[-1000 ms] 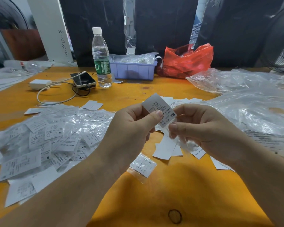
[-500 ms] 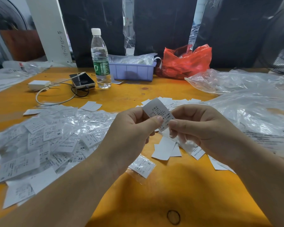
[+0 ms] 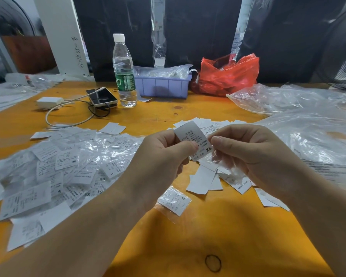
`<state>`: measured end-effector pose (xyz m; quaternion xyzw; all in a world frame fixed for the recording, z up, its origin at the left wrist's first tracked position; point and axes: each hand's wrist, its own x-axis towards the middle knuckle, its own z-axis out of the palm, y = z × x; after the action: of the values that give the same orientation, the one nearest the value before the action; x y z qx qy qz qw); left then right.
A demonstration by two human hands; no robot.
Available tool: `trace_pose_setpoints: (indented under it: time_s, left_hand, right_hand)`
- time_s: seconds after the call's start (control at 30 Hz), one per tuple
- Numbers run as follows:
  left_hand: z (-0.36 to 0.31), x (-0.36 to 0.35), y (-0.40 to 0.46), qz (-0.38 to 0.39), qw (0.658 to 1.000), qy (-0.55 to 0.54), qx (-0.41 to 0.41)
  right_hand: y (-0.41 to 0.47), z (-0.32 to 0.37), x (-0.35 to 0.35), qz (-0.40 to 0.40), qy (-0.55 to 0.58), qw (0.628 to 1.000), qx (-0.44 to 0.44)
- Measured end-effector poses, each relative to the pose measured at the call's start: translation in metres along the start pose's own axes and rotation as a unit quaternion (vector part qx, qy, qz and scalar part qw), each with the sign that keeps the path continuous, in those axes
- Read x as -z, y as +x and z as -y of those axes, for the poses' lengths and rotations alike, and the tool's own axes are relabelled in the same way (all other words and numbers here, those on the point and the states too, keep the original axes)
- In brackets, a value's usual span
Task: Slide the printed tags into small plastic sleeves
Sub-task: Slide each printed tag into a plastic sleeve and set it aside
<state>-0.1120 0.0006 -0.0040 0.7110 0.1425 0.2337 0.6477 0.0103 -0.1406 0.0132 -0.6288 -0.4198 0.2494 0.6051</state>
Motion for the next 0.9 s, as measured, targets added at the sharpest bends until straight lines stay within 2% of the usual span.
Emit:
trace_pose_setpoints:
  time_s: [0.23, 0.6, 0.8, 0.9]
  left_hand:
    - [-0.0030, -0.0015, 0.0006, 0.009, 0.999, -0.041, 0.027]
    - [-0.0005, -0.0015, 0.0008, 0.032, 0.999, -0.029, 0.022]
    - [0.0017, -0.0050, -0.0031, 0.132, 0.989, 0.048, 0.034]
    - [0.0037, -0.0064, -0.0037, 0.131, 0.989, 0.051, 0.041]
  right_hand:
    - [-0.0003, 0.0001, -0.0007, 0.034, 0.004, 0.999, -0.008]
    - [-0.0007, 0.0015, -0.0024, 0.048, 0.008, 0.999, -0.011]
    - [-0.0001, 0.0003, -0.0024, 0.017, 0.010, 1.000, -0.004]
    - [0.0006, -0.0017, -0.0018, 0.002, 0.010, 1.000, -0.006]
